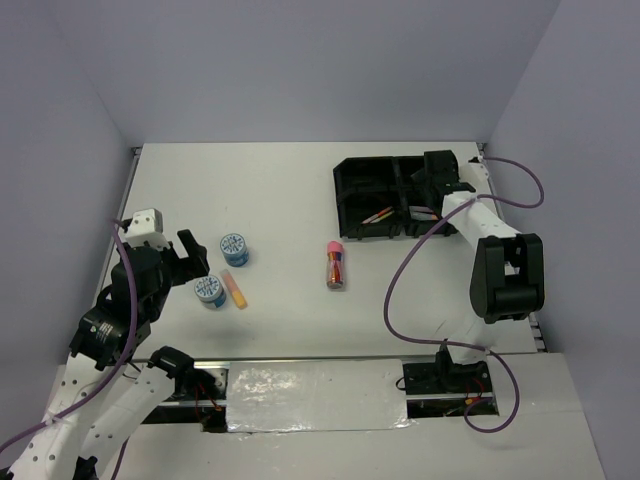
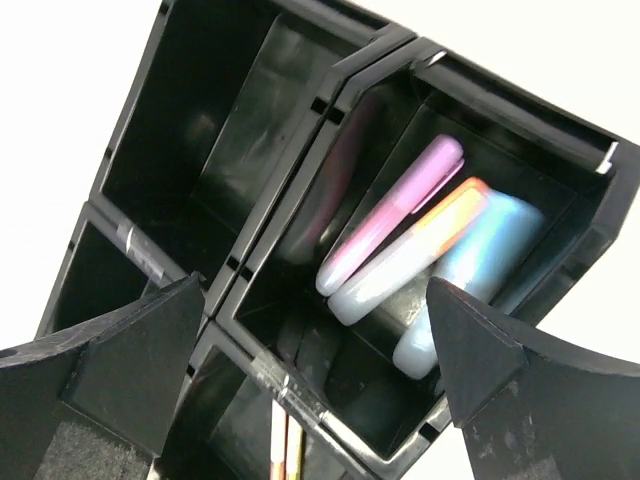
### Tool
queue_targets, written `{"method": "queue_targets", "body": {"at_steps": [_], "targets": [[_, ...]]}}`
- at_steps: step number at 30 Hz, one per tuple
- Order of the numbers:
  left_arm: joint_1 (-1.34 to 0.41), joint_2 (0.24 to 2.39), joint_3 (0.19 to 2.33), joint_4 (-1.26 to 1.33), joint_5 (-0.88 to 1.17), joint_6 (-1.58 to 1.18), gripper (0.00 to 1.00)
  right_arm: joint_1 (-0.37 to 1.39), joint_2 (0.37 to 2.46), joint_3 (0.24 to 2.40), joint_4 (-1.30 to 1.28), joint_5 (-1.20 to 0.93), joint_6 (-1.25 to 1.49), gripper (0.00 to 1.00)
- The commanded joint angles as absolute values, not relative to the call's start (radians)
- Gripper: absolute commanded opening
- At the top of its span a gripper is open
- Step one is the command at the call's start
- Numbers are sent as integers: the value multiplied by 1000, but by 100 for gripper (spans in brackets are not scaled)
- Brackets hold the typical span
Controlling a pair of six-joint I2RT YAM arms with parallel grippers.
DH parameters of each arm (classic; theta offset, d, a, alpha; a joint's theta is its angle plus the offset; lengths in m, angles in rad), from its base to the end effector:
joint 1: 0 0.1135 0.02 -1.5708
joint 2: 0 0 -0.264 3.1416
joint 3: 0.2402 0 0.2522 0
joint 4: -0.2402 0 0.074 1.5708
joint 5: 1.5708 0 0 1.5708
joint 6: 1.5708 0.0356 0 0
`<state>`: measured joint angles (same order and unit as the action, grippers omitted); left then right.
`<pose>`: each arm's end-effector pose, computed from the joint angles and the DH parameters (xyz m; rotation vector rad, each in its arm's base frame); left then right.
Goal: Sort the stationery into containers
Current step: Place the pen in the storage box, then pick up the pen from the center of the board.
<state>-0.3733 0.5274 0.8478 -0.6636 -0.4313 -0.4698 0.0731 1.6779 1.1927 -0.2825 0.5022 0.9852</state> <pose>0.1038 -0.0247 0.3447 -0.3770 1.8467 -0.1647 0.3689 0.0098 0.2418 1.1906 1.8800 -0.0157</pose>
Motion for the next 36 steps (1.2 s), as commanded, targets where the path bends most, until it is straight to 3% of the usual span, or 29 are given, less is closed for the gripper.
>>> {"method": "queue_targets", "body": {"at_steps": [1,5,11,16,23,30,36], "targets": [[-367,523,844,-620,-428,-451,99,77,1640,1246,-272,463,927,100],[-367,520,847,-626,-457,-462,99,173,1544,1259,-206,318,739,100],[-356,531,864,-679,-579,-523,99,504,1335,1228,-227,483,534,100],[-316,543,882,-742,-681,-581,99,710,1284,1146,-216,275,413,100],[-252,514,868,-712,-647,-563,99,1119,1549,1255,-339,362,336,99],[-242,488,868,-719,-655,-569,99,1241,1804,1430,-376,394,382,82],[-242,476,862,-706,-637,-558,99,1258,1924,1462,-296,342,354,74]]}}
